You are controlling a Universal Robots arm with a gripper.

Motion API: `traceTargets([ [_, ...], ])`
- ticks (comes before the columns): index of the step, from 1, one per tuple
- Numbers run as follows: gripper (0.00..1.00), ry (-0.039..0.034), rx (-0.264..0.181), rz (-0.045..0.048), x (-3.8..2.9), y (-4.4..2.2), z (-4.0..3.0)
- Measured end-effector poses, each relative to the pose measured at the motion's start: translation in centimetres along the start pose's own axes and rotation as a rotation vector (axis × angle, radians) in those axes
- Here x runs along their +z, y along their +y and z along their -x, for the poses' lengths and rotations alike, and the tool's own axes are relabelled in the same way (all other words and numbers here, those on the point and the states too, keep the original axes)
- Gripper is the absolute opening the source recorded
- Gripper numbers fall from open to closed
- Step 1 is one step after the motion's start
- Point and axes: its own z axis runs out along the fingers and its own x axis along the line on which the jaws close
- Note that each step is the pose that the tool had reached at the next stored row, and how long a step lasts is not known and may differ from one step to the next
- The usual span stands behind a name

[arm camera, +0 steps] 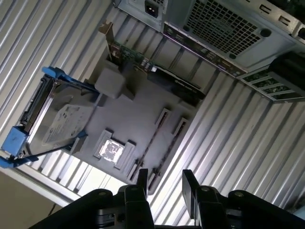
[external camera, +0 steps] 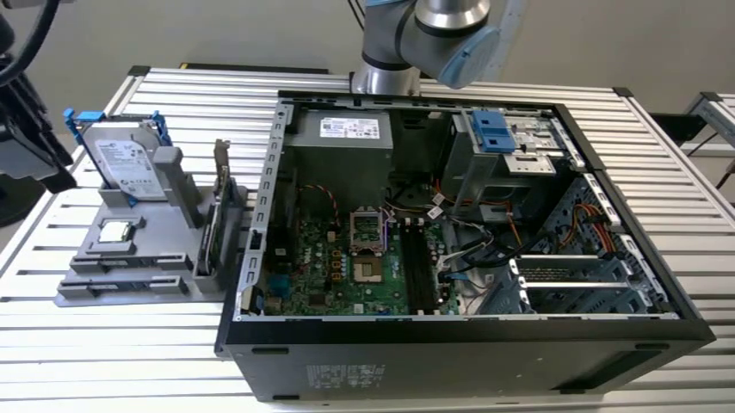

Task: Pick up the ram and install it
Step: 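Pick up the ram and move it above insertion slot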

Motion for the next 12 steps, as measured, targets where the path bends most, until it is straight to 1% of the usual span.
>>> traceTargets([
  [12,1.0,-0.0066,0.137,-0.0025,0.05,-0.03,-0.02],
])
